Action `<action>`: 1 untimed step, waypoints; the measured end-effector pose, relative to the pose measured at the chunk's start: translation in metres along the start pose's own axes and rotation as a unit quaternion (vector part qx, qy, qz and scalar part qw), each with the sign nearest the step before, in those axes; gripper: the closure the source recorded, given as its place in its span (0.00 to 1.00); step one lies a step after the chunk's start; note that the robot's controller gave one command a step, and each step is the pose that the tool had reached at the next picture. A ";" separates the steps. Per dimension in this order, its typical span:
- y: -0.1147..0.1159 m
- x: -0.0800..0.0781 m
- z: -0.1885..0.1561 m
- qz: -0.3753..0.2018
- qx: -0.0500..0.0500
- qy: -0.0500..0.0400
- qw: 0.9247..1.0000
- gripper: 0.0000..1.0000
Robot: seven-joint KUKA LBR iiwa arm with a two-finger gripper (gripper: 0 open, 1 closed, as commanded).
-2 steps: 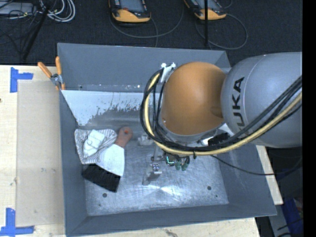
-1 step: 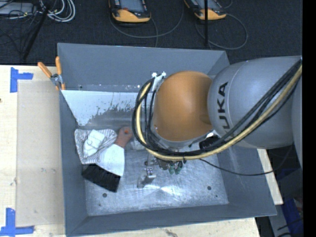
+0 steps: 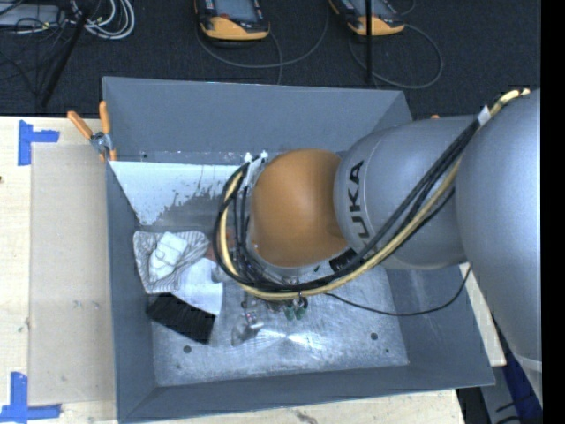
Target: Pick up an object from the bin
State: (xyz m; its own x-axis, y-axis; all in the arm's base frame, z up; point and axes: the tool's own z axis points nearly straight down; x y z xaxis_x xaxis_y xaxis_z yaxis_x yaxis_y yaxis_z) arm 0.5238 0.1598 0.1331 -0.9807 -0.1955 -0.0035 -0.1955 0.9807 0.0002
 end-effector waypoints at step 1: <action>0.032 -0.015 0.051 0.071 -0.001 0.000 0.997 1.00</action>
Offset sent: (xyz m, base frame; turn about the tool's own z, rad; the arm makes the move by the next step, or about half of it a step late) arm 0.0000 0.0000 0.0000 0.0000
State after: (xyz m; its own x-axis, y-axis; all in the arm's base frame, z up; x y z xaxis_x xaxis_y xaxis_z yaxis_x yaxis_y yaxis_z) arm 0.5324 0.1938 0.0818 -0.9985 -0.0546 -0.0026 -0.0546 0.9985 0.0029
